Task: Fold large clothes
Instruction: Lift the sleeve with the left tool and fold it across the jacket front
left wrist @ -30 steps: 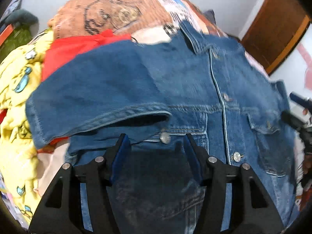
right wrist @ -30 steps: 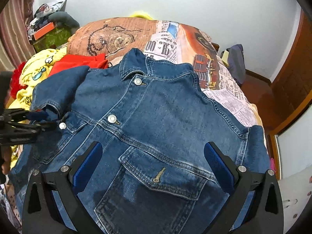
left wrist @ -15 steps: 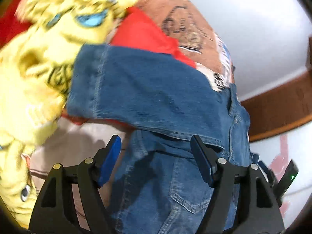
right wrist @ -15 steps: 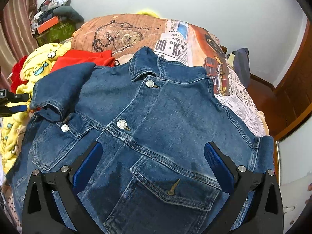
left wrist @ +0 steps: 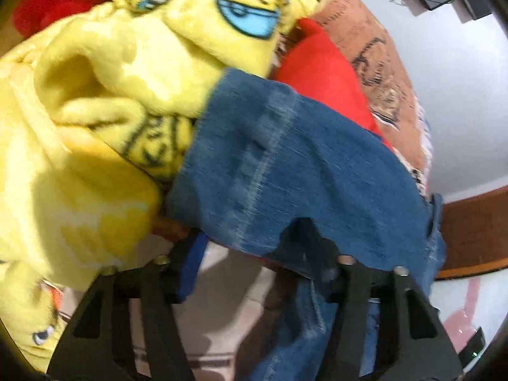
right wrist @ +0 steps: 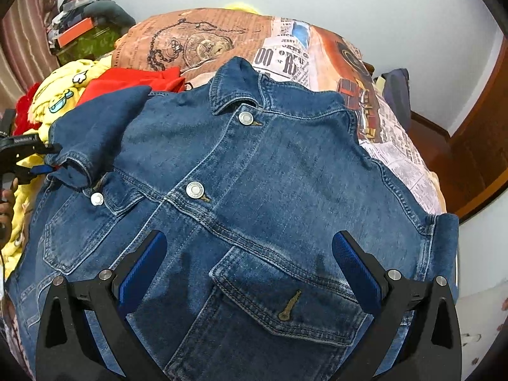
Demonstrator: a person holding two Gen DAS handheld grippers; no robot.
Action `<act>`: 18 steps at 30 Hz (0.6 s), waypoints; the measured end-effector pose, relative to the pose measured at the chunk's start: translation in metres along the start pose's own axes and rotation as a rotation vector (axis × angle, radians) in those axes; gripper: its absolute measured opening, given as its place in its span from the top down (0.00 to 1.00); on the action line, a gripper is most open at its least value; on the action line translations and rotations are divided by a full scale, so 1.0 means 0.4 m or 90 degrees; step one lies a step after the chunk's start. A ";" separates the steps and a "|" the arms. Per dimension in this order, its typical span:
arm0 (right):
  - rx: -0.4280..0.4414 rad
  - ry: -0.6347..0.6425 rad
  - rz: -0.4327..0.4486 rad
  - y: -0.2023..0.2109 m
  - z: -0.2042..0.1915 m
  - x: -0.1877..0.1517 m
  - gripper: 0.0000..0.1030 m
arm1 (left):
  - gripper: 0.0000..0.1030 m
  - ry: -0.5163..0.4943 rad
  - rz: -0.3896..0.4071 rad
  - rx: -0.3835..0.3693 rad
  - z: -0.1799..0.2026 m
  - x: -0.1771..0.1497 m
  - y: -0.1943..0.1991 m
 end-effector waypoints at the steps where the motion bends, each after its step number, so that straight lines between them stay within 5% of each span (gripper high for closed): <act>1: 0.001 -0.003 -0.001 -0.001 0.001 0.000 0.00 | 0.64 -0.001 0.011 0.007 -0.005 0.002 0.004; 5: 0.005 -0.013 -0.001 0.001 0.004 -0.005 0.00 | 0.85 -0.046 0.064 0.039 0.011 -0.005 0.046; 10: 0.003 -0.007 0.005 0.015 0.000 -0.009 0.00 | 0.87 -0.143 0.162 0.082 0.098 -0.025 0.144; 18: -0.004 -0.011 0.030 0.052 0.017 -0.011 0.00 | 0.88 -0.334 0.319 0.029 0.391 -0.118 0.355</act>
Point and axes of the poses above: each gripper's, at about its wrist camera, not at the fingertips, and y roughly against the way its jaws point, z to its right, x to its top, the point moved 3 cm from there along -y, roughly the way its jaws point, and after that the axes turned 11 degrees about y, right-handed, at the moved point
